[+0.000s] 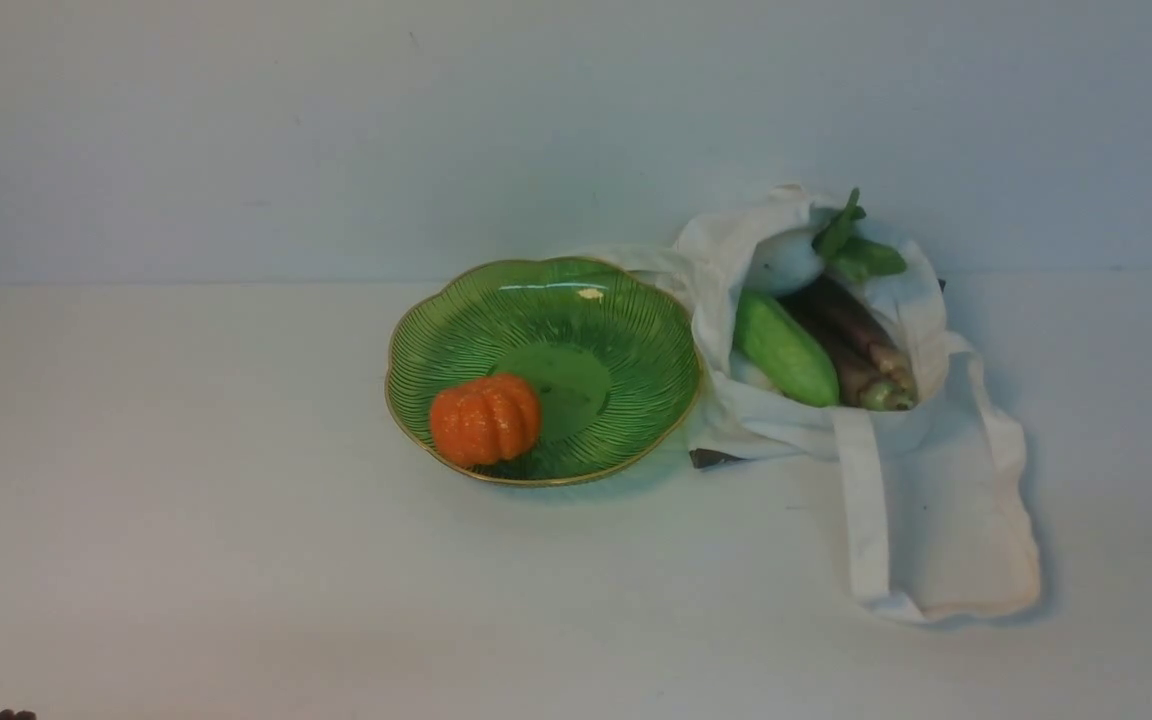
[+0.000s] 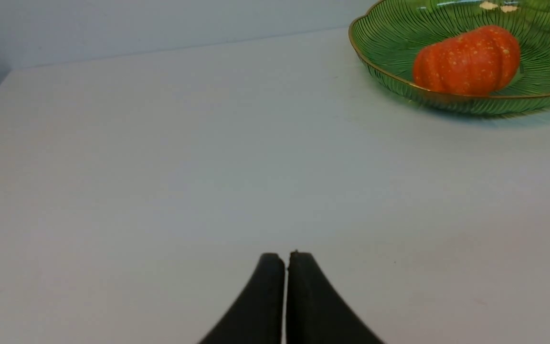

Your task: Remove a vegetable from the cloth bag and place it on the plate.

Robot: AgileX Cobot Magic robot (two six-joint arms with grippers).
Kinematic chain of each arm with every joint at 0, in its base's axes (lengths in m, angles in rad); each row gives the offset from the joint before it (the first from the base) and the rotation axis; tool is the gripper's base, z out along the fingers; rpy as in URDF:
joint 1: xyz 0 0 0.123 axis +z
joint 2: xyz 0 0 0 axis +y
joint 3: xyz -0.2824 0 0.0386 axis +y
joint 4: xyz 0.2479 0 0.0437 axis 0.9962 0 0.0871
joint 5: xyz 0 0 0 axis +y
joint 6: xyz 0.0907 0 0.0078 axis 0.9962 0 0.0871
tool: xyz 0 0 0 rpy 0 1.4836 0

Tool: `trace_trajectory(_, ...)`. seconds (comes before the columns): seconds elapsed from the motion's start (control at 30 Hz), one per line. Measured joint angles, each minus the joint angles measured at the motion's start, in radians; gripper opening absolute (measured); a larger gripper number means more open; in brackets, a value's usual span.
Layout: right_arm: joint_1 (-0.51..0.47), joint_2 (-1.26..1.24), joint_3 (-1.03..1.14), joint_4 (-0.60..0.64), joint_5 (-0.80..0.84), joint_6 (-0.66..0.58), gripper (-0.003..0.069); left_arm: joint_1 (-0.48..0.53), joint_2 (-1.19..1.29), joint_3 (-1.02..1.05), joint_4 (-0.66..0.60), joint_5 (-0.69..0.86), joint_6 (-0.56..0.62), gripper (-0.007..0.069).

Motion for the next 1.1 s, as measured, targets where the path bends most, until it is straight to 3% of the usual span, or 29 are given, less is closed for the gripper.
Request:
trace_trajectory(0.5, 0.0, 0.0, 0.046, -0.018, 0.102, 0.0, -0.0015, 0.0, 0.0, 0.0, 0.0, 0.0, 0.0, -0.0005)
trace_trajectory(0.67, -0.002, -0.003, 0.048, -0.172, 0.102, 0.048, -0.0015, 0.0, 0.0, 0.0, 0.0, 0.0, 0.0, -0.0005)
trace_trajectory(0.77, -0.055, -0.003, 0.052, -0.372, 0.103, 0.229, -0.0015, 0.0, 0.0, 0.0, 0.0, 0.0, 0.0, -0.0005)
trace_trajectory(0.9, -0.135, -0.003, 0.092, -0.497, 0.093, 0.343, -0.0015, 0.0, 0.0, 0.0, 0.0, 0.0, 0.0, -0.0005)
trace_trajectory(1.1, -0.23, -0.003, 0.187, -0.531, 0.086, 0.384, -0.0015, 0.0, 0.0, 0.0, 0.0, 0.0, 0.0, -0.0005)
